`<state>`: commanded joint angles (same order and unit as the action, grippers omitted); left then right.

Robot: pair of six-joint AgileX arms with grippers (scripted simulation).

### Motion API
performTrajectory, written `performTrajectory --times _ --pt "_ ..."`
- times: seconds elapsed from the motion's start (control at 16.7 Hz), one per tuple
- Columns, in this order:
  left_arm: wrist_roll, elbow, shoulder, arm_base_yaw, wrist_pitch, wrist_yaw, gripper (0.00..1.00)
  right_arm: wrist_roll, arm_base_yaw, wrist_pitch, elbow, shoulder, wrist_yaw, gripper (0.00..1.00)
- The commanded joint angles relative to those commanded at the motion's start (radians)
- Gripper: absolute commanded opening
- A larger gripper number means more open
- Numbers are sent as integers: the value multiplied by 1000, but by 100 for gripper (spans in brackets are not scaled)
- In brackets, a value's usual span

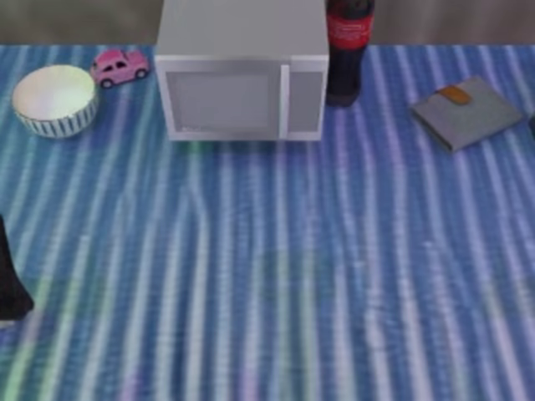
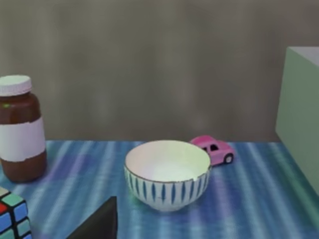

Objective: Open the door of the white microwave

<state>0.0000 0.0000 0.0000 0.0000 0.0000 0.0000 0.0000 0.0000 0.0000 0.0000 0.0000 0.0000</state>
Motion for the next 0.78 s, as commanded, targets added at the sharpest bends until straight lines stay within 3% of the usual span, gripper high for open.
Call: performTrajectory --times 0.36,0.78 --pt "-32 99 104 -48 -46 -28 100 0 0 0 0 0 0 100" --pt "-202 583 673 -252 -218 -150 100 0 0 0 0 0 0 100"
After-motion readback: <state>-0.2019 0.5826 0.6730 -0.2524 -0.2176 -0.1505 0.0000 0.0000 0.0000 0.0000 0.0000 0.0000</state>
